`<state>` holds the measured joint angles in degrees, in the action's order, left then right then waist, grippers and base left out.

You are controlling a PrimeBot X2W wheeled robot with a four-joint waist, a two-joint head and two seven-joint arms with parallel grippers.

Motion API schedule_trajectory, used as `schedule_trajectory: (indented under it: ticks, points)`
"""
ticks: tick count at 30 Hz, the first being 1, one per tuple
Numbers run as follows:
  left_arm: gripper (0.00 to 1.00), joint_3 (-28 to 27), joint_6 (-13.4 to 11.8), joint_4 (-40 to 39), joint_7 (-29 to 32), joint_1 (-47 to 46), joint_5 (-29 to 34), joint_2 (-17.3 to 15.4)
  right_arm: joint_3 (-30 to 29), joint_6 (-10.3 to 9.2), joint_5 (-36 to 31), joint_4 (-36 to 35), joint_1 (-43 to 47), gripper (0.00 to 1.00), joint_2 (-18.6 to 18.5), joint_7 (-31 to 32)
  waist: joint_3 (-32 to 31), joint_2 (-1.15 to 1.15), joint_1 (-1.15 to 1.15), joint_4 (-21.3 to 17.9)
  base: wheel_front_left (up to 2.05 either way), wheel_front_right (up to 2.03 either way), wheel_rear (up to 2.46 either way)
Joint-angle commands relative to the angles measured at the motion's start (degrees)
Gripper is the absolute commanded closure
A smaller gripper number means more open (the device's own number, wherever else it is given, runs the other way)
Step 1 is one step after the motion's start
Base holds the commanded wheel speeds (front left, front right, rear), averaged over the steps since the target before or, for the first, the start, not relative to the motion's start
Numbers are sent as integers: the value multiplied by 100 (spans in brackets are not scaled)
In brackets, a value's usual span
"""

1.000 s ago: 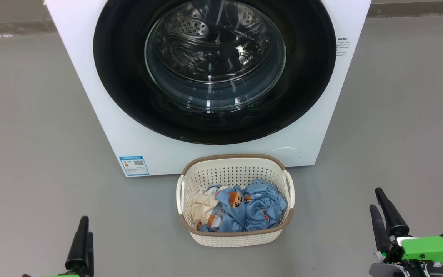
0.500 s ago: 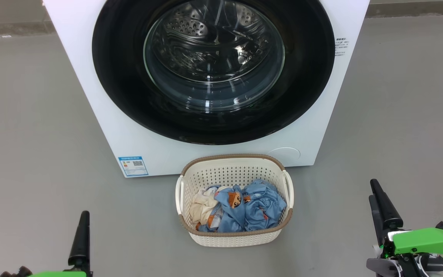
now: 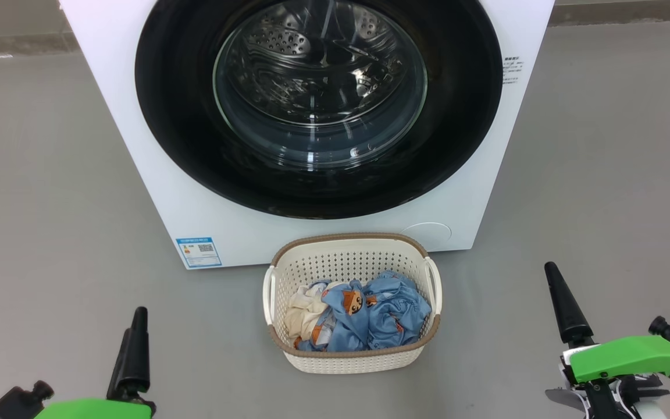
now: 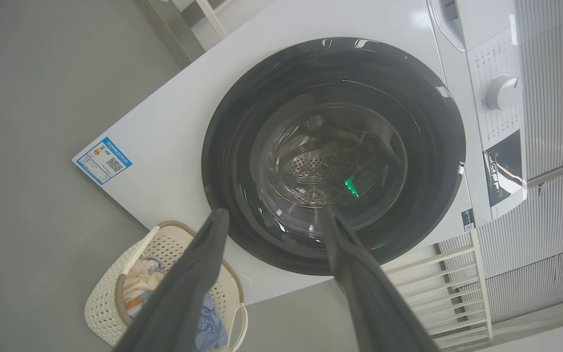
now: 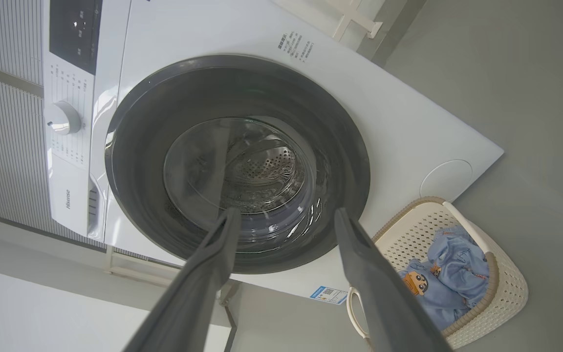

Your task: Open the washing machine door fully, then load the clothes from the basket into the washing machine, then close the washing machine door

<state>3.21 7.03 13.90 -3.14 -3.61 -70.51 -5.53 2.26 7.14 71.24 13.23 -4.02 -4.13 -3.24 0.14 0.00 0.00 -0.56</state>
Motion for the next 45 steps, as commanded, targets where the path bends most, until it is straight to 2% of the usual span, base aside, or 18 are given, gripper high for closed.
schedule_trajectory:
  ticks: [1, 11, 30, 45]
  points:
    - [0, -53, 25, -148, -65, -257, 183, -127, 113, 18, -159, -202, -299, 0, -99, -72, -1, 0, 0, -2, 0, 0, 0]
    - [0, 5, -69, -6, -237, -318, 1357, -151, 413, 20, -1085, -215, -395, 0, -235, -241, -16, 0, 0, -4, 0, 0, 0]
    - [0, 23, -38, 183, -565, -388, 2784, -90, 724, 25, -2911, 238, -607, 0, -323, -564, -74, 0, 0, -2, 0, 0, 0]
    - [0, 80, 2, 246, -805, -455, 3661, -87, 996, 29, -3728, 378, -740, 0, -380, -801, -111, 0, 0, -19, 0, 0, 0]
